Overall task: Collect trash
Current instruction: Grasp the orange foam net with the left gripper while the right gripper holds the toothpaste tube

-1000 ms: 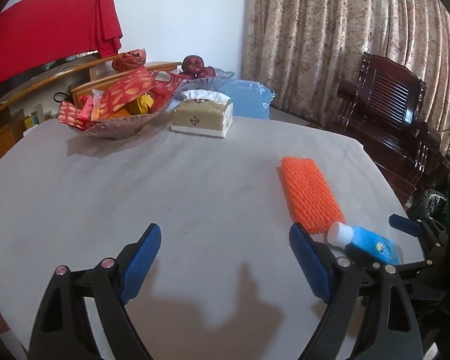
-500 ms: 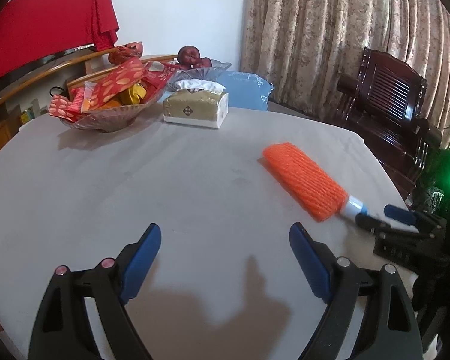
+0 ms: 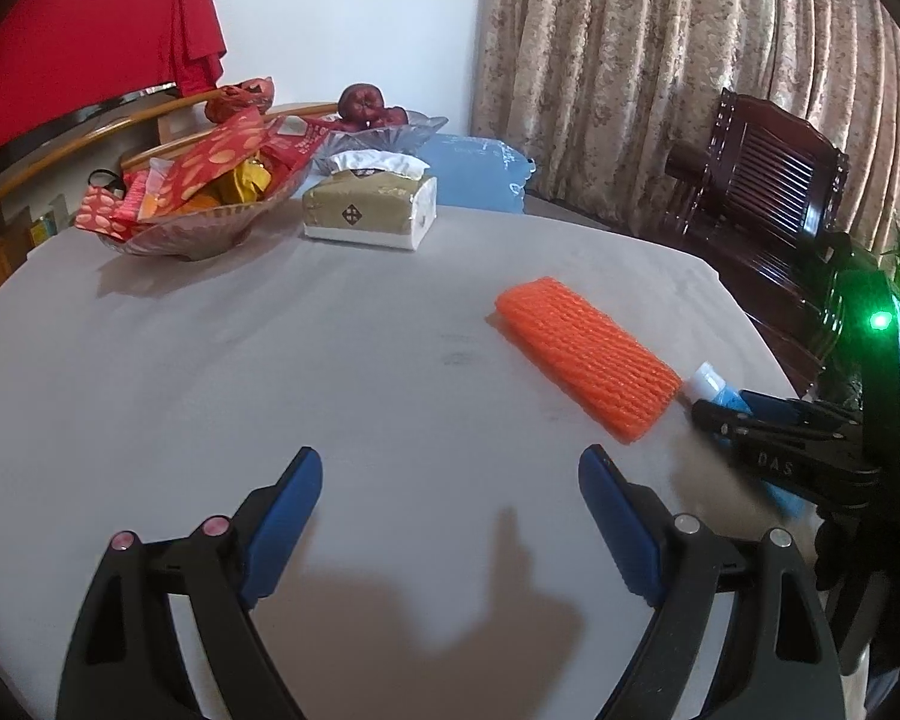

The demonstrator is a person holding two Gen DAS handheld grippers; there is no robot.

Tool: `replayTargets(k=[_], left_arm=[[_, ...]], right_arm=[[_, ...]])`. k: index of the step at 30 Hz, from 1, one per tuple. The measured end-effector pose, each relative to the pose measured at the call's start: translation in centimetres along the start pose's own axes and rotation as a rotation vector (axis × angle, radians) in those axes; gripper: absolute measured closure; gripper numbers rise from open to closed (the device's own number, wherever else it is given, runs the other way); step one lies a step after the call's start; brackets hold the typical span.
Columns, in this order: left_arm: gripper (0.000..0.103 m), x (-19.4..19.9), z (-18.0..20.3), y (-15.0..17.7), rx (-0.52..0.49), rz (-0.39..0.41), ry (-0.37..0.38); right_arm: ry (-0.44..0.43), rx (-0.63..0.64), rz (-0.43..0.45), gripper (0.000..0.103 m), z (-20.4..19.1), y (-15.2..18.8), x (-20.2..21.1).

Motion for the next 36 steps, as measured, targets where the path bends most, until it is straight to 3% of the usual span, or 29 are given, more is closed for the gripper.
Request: replayTargets(k=[6,14,21,27,28,30,32,36], left_arm=[[0.017,-0.7,1.1,-0.8,-0.006,-0.004,0.022],[0.018,-3.3,4.5,-3.4,-0.036,0.0,0.063],[0.02,-7.4,6.2,-4.9,-0.032,-0.069,0.079],[0.034,-9.6,7.3,-4.1,-0.043,-0.145,0.084],[0.05,-9.5,7.7,-4.1,-0.047,-0.144,0.112],[0.066,-9.6,8.4,-4.1,-0.066,-0.147,0.13],[0.091,-9.4,9.5,-4.1,-0.104,-0.144,0.153],[0.092,-8.9,10.2,-4.2,-0.099,-0.132,0.146]], right_arm=[[0.012,-0.071,0.031,0.058,1.6,-0.4,0.3],[0.03,-0.075,0.061,0.059,2.9,-2.5,0.0],[0.005,-0.145,0.06,0.059,4.6,-2.6,-0.4],[-0.007,-0.166,0.056,0.059,5.0,-2.5,-0.5],[-0.005,-0.164,0.054,0.059,4.9,-2.5,-0.5],[-0.002,-0.159,0.051,0.059,4.8,-2.5,-0.6],[-0.003,-0.159,0.054,0.059,4.8,-2.5,-0.5],[-0.002,-0.155,0.063,0.059,4.9,-2.3,-0.1]])
Point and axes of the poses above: each gripper's, at about its wrist camera, not at the fingertips, and x roughly against the way its jaws point, z to its right, y to its underside, the point moved 6 cm from there along -x, roughly the way its jaws point, and after that the axes turned 8 degrees about -z, right-handed, at the moved point
